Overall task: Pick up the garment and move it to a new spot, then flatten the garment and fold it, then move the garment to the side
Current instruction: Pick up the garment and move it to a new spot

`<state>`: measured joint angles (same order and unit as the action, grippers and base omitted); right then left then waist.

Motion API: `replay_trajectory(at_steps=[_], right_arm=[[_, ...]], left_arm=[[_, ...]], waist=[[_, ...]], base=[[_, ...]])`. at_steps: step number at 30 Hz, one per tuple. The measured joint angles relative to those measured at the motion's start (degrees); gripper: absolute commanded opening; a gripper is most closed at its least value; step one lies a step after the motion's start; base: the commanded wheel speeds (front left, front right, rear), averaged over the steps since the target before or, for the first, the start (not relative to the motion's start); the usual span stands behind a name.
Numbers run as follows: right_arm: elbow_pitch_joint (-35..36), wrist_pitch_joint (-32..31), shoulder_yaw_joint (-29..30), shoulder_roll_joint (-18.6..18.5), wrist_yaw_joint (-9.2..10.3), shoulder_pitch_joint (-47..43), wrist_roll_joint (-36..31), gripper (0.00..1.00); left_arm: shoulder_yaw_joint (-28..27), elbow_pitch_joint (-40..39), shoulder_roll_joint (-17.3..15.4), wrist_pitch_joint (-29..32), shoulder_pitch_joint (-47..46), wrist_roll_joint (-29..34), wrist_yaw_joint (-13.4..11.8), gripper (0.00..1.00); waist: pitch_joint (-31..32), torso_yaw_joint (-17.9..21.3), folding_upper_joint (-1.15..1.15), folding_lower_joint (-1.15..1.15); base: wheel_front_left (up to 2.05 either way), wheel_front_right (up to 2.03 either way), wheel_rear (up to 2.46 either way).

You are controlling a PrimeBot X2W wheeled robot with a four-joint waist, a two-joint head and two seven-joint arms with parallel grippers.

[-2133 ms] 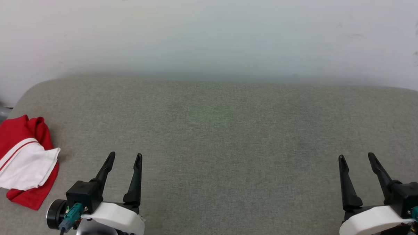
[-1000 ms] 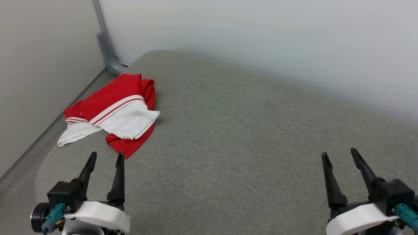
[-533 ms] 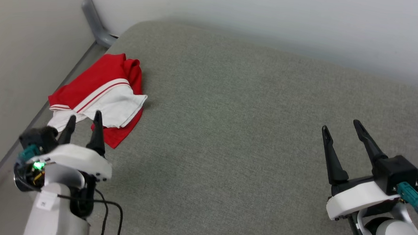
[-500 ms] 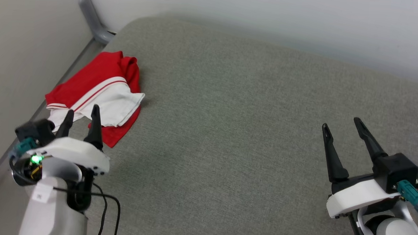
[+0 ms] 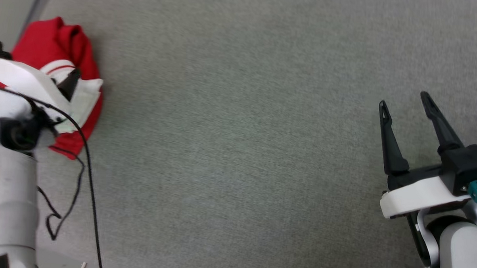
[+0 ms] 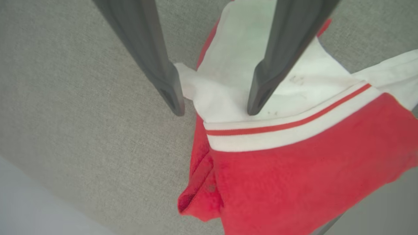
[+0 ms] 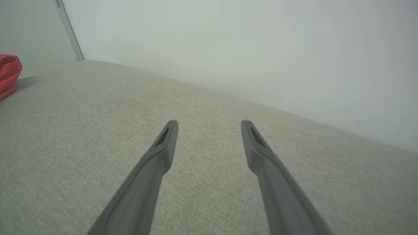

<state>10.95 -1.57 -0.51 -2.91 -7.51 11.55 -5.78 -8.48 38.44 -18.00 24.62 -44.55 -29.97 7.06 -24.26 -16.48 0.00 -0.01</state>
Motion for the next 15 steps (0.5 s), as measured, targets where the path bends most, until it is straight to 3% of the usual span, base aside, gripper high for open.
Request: replay_trajectory(at_steps=[8, 14, 15], right_arm=[[0.15, 0.51, 0.0, 0.01, 0.0, 2.0, -0.21, 1.0], [-0.09, 0.79, 0.24, 0.0, 0.0, 2.79, 0.02, 1.0], [-0.1, 0.8, 0.29, 0.0, 0.0, 2.8, 0.03, 1.0]], left_arm=[[0.23, 8.47, -5.67, 11.36, -4.84, -0.54, -2.03, 1.0], [1.04, 11.4, -8.26, 18.17, -6.4, -0.94, -1.99, 1.0], [0.92, 11.63, -8.42, 18.73, -6.5, -1.25, -1.93, 0.24]], waist=[[-6.16, 4.02, 0.0, 0.0], [-8.29, 6.06, 0.0, 0.02], [-8.38, 6.17, 0.0, 0.01]], base=[[0.0, 0.0, 0.0], [0.0, 0.0, 0.0], [0.0, 0.0, 0.0]])
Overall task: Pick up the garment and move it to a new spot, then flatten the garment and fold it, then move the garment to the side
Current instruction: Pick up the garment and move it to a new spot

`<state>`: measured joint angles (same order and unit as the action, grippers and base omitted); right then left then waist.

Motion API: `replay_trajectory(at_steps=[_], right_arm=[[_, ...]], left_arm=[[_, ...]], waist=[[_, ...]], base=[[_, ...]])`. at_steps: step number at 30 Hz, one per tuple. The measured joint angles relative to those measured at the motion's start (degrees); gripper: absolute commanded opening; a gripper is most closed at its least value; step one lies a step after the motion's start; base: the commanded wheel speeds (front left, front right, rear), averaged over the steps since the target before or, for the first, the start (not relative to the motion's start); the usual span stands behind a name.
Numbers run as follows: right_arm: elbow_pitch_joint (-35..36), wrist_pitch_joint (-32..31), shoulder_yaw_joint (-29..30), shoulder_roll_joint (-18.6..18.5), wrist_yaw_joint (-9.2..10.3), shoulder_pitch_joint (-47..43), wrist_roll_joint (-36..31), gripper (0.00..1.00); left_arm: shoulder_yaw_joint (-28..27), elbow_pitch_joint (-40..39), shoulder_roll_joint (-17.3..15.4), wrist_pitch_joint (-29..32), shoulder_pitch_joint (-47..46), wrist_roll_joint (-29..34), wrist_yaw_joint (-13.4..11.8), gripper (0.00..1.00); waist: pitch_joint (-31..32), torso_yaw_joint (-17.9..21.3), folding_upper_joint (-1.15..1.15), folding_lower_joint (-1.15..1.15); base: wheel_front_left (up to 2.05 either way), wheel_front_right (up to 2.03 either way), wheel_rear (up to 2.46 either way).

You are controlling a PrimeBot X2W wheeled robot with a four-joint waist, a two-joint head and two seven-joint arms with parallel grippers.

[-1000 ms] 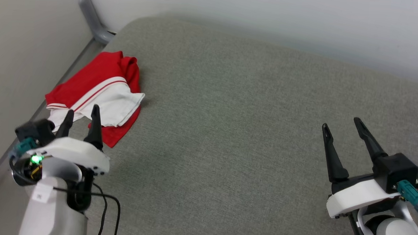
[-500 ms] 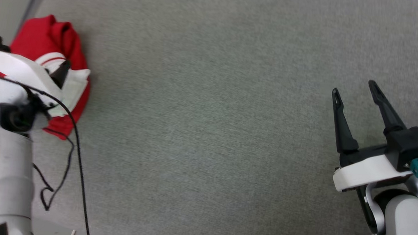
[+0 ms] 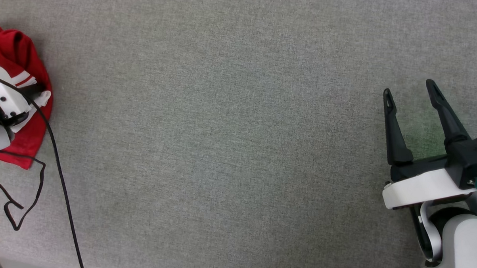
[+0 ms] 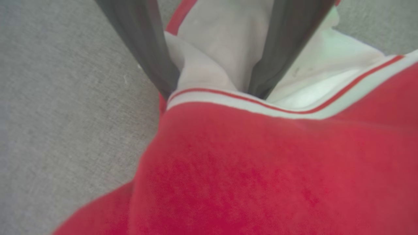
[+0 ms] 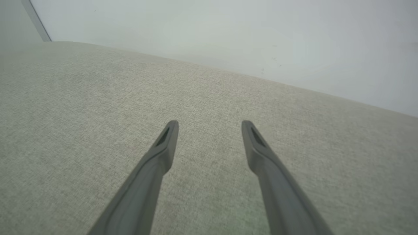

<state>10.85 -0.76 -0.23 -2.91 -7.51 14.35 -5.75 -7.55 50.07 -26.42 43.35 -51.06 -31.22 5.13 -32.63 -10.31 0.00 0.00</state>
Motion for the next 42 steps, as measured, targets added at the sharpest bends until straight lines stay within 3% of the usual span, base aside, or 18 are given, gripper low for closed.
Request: replay_trajectory(at_steps=[1, 6, 7, 15, 24, 29, 42], right_arm=[[-0.01, 0.07, 0.05, 0.0, 0.0, 0.01, 0.08, 1.0], [-0.54, 0.23, 0.27, 0.01, 0.0, 0.04, 0.14, 1.0], [-1.1, 0.44, 0.45, 0.01, 0.0, 0.02, 0.34, 1.0], [-3.69, 1.74, 0.58, 0.0, 0.0, -0.86, 2.76, 1.0], [-6.6, 3.52, 1.71, 0.0, 0.0, -3.94, 5.92, 1.0], [-7.6, 4.14, 2.37, 0.0, 0.0, -6.19, 7.2, 1.0], [-8.94, 4.76, 2.78, -0.01, 0.01, -9.01, 9.35, 1.0]], left_arm=[[0.13, 0.02, -0.1, -0.01, -0.02, 0.05, 0.01, 0.0], [0.81, 0.08, 0.15, -6.04, 1.53, 0.93, 0.43, 0.0], [1.01, -0.36, 1.07, -11.38, 2.63, 1.05, 0.78, 0.0], [2.0, -5.11, 2.05, -32.54, 4.26, 5.0, 0.91, 0.0], [3.33, -9.93, 3.91, -50.16, 8.38, 8.44, -0.12, 0.0], [5.31, -14.91, 5.9, -54.15, 11.17, 10.25, -0.66, 0.0], [15.0, -29.78, 14.78, -51.59, 19.43, 11.41, -0.08, 0.0]], waist=[[0.02, 0.03, 0.0, 0.0], [1.18, -0.28, 0.0, 0.0], [2.68, -0.63, 0.0, 0.0], [8.52, -1.68, 0.0, -0.01], [16.45, -1.72, -0.01, 0.0], [20.53, -0.63, -0.01, 0.01], [26.15, 7.68, 0.0, 0.01]], base=[[0.0, 0.0, 0.0], [0.0, 0.0, 0.0], [0.0, 0.0, 0.0], [0.0, 0.0, 0.0], [0.0, 0.0, 0.0], [0.0, 0.0, 0.0], [0.0, 0.0, 0.0]])
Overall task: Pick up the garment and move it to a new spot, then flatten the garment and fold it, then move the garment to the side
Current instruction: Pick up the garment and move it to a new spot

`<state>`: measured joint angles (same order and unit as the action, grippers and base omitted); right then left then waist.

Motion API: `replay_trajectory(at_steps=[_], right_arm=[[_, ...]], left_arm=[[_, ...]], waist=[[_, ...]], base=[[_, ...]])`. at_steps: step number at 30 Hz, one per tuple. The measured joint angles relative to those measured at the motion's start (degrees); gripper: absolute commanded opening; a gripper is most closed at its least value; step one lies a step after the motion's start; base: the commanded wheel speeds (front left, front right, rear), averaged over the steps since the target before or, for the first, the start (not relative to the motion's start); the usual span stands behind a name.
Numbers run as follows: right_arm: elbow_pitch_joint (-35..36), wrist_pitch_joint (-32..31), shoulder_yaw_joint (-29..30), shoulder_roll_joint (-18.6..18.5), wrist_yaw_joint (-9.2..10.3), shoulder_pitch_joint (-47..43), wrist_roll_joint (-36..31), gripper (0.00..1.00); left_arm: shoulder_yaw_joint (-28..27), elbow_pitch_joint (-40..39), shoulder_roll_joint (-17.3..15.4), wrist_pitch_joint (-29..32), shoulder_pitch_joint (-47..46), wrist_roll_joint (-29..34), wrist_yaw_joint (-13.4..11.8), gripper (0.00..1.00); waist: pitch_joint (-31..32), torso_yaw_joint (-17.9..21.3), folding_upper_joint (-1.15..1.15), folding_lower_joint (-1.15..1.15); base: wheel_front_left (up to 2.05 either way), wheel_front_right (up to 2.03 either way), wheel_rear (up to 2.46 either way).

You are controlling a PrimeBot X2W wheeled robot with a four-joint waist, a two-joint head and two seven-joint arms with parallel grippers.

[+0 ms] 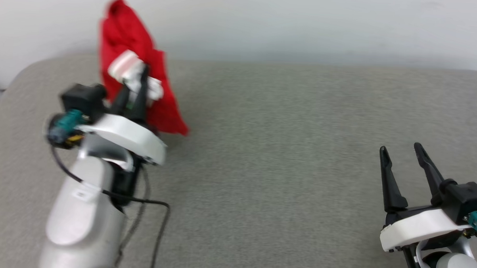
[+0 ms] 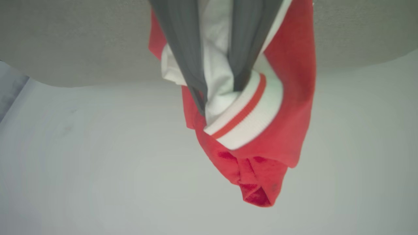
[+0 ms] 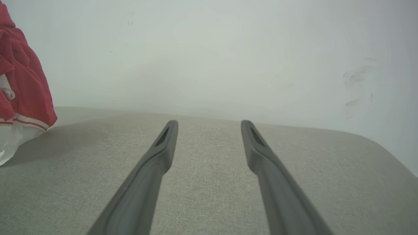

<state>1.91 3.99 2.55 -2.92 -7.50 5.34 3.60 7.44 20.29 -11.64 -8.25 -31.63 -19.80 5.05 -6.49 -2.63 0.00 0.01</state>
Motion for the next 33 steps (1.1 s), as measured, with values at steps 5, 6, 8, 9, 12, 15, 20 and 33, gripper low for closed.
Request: replay_trajectory(at_steps=[5, 6, 8, 9, 12, 15, 20, 33], right_arm=[[0.08, -0.2, -0.49, 0.01, -0.01, -0.56, 0.48, 1.0], [0.09, -0.2, -0.38, 0.01, -0.01, -0.58, 0.51, 1.0], [0.11, -0.25, -0.11, 0.01, -0.01, -0.63, 0.97, 1.0], [0.15, -0.3, 0.1, 0.01, 0.0, -0.71, 0.94, 1.0], [0.48, -0.33, 0.51, 0.0, 0.0, -0.97, 1.03, 1.0], [0.97, -0.46, 0.56, -0.02, 0.0, -1.07, 1.15, 1.0], [1.34, -0.13, 0.6, -0.01, -0.01, -0.61, 1.45, 1.0], [1.53, 0.01, 0.9, 0.0, -0.01, 0.18, 0.96, 1.0]], left_arm=[[4.48, -3.72, 2.12, 1.79, 2.83, -0.63, 1.02, 0.0], [5.35, -4.25, 2.49, 2.36, 3.18, -0.69, 1.11, 0.0], [7.32, -5.36, 3.18, 2.91, 4.2, -0.96, 1.52, 0.0], [8.25, -5.84, 3.78, 3.3, 4.8, -1.16, 1.53, 0.0], [12.23, -7.66, 5.09, 4.67, 6.61, -1.16, 1.8, 0.0], [16.73, -8.7, 5.88, 6.16, 8.27, -1.19, 2.01, 0.0], [23.93, -7.88, 6.35, 8.27, 10.45, -1.58, 2.27, 0.0], [38.88, -2.63, 2.56, 8.6, 10.7, -4.05, 2.34, 1.0]], waist=[[0.76, 4.53, 0.0, 0.0], [0.83, 5.49, 0.0, 0.0], [0.86, 7.43, 0.0, 0.0], [0.85, 8.37, 0.0, 0.0], [0.48, 10.97, 0.0, 0.0], [-0.6, 12.93, 0.0, 0.0], [-3.31, 14.86, 0.0, -0.01], [-6.12, 14.46, 0.0, -0.02]], base=[[0.0, 0.0, 0.0], [0.0, 0.0, 0.0], [0.0, 0.0, 0.0], [0.0, 0.0, 0.0], [0.0, 0.0, 0.0], [0.0, 0.0, 0.0], [0.0, 0.0, 0.0], [0.0, 0.0, 0.0]])
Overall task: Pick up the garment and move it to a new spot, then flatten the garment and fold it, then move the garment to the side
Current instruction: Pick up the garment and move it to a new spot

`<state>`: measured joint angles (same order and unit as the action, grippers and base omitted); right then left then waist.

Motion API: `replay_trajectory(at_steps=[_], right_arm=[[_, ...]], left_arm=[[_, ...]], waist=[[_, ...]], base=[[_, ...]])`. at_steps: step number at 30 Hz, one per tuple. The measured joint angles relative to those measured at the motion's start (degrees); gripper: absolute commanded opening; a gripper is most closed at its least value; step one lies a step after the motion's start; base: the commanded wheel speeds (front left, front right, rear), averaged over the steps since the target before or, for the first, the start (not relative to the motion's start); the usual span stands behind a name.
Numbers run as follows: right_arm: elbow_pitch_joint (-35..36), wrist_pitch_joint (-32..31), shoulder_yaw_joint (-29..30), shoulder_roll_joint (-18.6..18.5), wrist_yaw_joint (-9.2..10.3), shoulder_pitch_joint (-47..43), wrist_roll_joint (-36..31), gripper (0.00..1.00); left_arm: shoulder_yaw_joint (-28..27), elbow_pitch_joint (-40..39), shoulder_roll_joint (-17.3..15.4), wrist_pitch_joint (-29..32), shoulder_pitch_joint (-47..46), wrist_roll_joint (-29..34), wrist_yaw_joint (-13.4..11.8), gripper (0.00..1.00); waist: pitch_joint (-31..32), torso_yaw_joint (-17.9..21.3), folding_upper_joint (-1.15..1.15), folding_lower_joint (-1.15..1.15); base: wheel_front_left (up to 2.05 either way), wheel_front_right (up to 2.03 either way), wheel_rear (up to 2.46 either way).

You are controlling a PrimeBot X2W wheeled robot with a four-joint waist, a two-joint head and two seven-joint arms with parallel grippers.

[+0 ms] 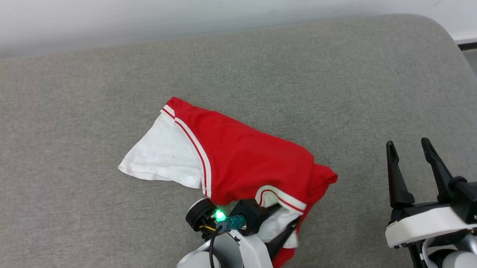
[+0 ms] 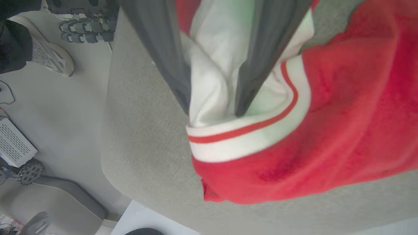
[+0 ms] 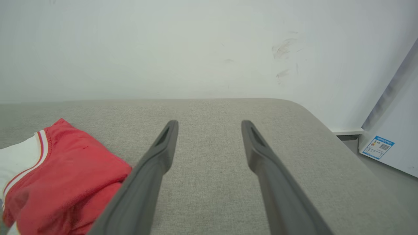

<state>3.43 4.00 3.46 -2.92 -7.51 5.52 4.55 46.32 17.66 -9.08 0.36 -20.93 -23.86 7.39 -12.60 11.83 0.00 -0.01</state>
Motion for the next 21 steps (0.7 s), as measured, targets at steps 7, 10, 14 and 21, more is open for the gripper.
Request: replay_trajectory(at_steps=[7, 10, 14, 21], right_arm=[[-0.16, -1.03, 0.03, 0.0, 0.0, -1.13, -0.68, 1.0], [-0.14, -1.37, -0.2, 0.0, 0.0, -1.48, -0.99, 1.0], [0.16, -2.11, -0.22, 0.0, 0.0, -2.76, -1.11, 1.0], [1.23, -3.3, -0.26, 0.01, 0.0, -4.59, -1.11, 1.0]], left_arm=[[0.56, -0.66, 0.31, -5.6, -1.3, -0.1, -0.08, 1.0], [-0.89, -1.21, 0.69, -8.47, -1.55, -0.31, -1.21, 1.0], [-3.79, -2.1, 0.71, -11.8, -1.39, -0.88, -3.92, 1.0], [-11.48, -4.69, -0.82, -14.93, 1.3, -1.66, -9.66, 1.0]], waist=[[3.26, -1.89, 0.0, 0.0], [5.07, -2.84, 0.0, 0.0], [7.33, -4.23, 0.0, 0.01], [9.9, -6.65, 0.0, 0.01]], base=[[0.0, 0.0, 0.0], [0.0, 0.0, 0.0], [0.0, 0.0, 0.0], [0.0, 0.0, 0.0]])
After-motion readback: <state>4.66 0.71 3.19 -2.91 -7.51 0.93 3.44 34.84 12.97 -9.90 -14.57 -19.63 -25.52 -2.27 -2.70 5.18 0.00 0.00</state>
